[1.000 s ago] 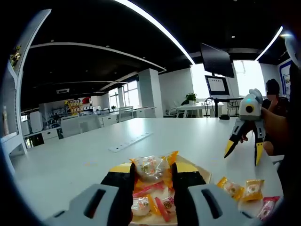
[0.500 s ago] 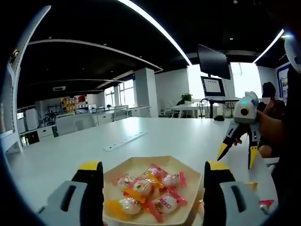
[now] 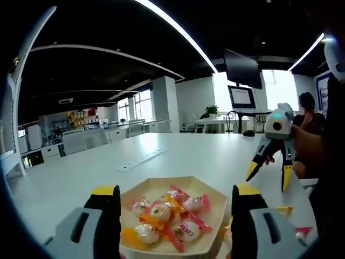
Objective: Pick up the marshmallows scattered on the table and place them into the bowl on the table
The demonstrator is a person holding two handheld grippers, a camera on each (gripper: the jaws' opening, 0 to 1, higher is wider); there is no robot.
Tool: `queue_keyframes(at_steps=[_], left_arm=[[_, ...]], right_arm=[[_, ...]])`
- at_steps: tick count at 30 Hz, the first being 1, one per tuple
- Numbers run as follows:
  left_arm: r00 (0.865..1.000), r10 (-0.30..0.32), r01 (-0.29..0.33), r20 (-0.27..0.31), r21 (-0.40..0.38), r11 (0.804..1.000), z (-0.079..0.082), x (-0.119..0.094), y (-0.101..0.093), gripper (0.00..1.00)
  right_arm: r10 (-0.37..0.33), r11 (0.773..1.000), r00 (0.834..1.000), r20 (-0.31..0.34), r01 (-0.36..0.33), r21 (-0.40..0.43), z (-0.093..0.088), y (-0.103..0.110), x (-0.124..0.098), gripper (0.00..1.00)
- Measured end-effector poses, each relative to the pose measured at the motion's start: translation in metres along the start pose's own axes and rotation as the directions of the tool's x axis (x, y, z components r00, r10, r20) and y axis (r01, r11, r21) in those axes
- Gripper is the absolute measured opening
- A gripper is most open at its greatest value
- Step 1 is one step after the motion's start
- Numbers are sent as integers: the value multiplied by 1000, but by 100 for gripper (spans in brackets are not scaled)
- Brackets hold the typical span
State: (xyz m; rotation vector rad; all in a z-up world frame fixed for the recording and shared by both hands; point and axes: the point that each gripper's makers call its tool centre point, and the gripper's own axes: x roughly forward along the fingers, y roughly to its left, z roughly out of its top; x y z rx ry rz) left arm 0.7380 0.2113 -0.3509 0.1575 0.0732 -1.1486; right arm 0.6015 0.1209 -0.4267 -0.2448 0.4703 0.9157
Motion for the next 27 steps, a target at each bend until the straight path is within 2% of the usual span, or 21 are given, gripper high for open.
queue_keyframes(at_steps=[4,9,14,18,27], left_arm=[[1000,-18,19,12,-44,999,3,-6,-1,81],[1000,-26,26,-2,-16,1000,1,-8,-4,81],[997,-72,72,-23,9,997,-1,-12,-16,81],[990,-134,134,-33,14,991,-1,-16,-31,81],[971,-230,233,-57,44,971,-5,-25,-54,79]], right_arm=[[0,1000,1000,2,0,1,1,0,0,54],[8,1000,1000,-2,-8,-3,1,2,2,54],[4,1000,1000,-3,-4,-1,1,1,3,54],[8,1000,1000,-4,-8,-2,2,2,3,54],[2,1000,1000,1,-2,0,4,1,3,54]])
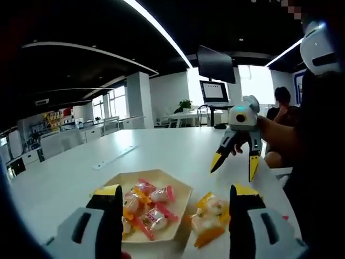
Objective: Pick up the marshmallows scattered on the table and place them into the bowl on the table
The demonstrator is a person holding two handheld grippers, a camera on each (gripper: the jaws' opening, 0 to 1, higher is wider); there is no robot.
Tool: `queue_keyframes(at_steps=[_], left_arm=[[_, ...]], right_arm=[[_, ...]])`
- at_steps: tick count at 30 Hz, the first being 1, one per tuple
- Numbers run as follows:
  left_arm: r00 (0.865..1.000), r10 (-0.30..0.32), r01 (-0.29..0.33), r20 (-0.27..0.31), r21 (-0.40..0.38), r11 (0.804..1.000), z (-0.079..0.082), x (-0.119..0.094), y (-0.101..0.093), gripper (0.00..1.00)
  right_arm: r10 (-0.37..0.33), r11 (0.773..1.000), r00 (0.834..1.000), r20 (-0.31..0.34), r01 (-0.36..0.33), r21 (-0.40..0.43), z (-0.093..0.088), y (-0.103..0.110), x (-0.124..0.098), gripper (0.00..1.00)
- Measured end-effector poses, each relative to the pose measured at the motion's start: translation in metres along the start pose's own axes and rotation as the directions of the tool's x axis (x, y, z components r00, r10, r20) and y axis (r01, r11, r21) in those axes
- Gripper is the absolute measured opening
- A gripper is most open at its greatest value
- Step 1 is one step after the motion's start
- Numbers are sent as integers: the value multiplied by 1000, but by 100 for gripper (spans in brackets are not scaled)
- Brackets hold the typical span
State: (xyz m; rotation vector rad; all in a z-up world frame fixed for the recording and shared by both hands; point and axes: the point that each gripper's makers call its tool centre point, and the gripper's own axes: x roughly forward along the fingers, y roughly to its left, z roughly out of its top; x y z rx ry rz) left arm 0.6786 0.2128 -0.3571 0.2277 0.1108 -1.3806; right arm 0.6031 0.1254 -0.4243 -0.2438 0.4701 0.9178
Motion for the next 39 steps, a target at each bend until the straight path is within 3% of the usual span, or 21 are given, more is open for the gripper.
queue_keyframes(at_steps=[14,16,27,33,39], left_arm=[[984,-170,173,-57,48,984,-12,-7,-39,77],[971,-229,233,-64,59,971,-13,-11,-53,76],[941,-321,331,-107,98,938,-19,-20,-76,74],[900,-405,424,-159,112,899,-29,-33,-98,66],[874,-453,475,-175,119,872,-31,-39,-109,66]], right_arm=[[3,1000,1000,0,-3,-3,-1,2,-1,54],[3,1000,1000,-3,-3,-1,-3,2,-1,54],[-2,1000,1000,1,2,1,-2,0,-2,54],[-2,1000,1000,-2,2,-2,-3,1,-3,54],[-5,1000,1000,-1,5,-3,-1,-1,-4,54]])
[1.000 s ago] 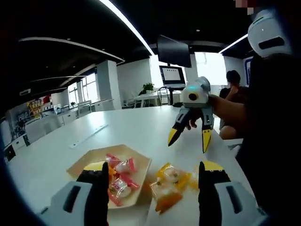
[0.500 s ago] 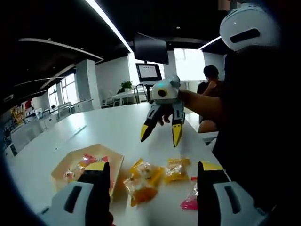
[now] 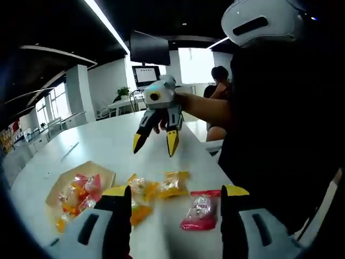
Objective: Pick up the marshmallows scattered on the table and place them into the bowl on the table
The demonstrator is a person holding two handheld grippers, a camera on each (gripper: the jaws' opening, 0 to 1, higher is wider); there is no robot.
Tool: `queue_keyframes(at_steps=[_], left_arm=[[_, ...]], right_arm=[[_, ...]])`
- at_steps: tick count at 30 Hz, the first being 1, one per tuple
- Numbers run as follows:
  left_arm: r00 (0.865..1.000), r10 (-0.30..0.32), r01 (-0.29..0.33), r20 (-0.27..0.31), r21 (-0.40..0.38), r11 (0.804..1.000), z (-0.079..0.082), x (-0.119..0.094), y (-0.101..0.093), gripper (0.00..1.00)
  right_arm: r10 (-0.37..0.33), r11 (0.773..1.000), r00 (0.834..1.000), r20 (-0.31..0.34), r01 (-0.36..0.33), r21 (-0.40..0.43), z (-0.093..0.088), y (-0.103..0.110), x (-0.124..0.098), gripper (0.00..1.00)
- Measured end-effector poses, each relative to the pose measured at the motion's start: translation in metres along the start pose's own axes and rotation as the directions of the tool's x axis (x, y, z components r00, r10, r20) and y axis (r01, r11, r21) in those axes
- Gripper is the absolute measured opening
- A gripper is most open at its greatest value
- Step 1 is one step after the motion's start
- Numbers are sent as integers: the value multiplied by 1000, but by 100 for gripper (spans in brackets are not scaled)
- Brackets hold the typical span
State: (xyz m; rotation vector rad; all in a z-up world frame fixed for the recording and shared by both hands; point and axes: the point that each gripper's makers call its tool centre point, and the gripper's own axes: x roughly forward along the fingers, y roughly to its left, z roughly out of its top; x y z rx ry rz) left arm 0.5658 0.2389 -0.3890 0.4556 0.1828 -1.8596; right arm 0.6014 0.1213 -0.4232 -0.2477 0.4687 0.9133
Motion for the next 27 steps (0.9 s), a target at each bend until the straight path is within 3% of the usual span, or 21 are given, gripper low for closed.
queue_keyframes(at_steps=[4,15,27], left_arm=[[999,-35,34,-27,-2,999,-5,1,-7,66],[996,-86,86,-12,-2,996,-8,3,-20,61],[995,-69,69,-68,-2,998,-25,8,-19,53]], right_arm=[[1,1000,1000,-7,-1,-5,0,0,1,54],[5,1000,1000,-4,-5,-4,1,2,2,54],[2,1000,1000,1,-2,-4,2,2,2,54]])
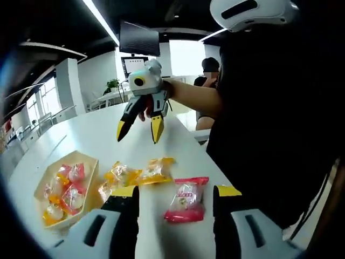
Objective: Pick up the marshmallows scattered on the table and place them into the bowl on the table
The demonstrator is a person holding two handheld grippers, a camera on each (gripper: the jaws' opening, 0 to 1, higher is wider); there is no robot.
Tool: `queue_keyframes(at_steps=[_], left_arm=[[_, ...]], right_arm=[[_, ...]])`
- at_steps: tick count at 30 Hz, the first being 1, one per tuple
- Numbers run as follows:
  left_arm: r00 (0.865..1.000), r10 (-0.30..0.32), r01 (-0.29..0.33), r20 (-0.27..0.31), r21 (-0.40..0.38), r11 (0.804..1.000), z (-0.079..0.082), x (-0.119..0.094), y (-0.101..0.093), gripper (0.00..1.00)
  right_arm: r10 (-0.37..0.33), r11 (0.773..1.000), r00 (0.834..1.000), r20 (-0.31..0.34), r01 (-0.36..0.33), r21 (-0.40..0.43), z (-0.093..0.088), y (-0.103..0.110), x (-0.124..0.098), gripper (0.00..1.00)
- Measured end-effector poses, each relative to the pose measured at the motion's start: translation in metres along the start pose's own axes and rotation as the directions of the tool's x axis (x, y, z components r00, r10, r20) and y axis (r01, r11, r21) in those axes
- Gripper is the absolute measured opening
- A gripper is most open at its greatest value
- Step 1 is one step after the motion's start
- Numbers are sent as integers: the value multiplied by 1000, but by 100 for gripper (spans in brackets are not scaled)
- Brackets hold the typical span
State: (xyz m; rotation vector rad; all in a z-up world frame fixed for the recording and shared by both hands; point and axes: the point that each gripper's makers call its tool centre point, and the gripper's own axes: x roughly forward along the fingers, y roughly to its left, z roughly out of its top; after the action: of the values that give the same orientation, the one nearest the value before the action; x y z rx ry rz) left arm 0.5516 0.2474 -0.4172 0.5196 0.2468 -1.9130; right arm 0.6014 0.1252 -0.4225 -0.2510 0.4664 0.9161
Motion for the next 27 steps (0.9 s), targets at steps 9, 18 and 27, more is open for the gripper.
queue_keyframes(at_steps=[9,18,27], left_arm=[[1000,-12,12,-22,6,1000,-9,9,-2,50],[999,-48,48,-20,-18,999,-16,17,-9,44],[998,-63,62,-29,-39,997,-21,19,-12,37]], right_arm=[[14,1000,1000,9,-14,-11,3,5,1,54],[6,1000,1000,2,-6,-9,0,4,-2,54],[21,1000,1000,-1,-21,-14,-1,7,0,54]])
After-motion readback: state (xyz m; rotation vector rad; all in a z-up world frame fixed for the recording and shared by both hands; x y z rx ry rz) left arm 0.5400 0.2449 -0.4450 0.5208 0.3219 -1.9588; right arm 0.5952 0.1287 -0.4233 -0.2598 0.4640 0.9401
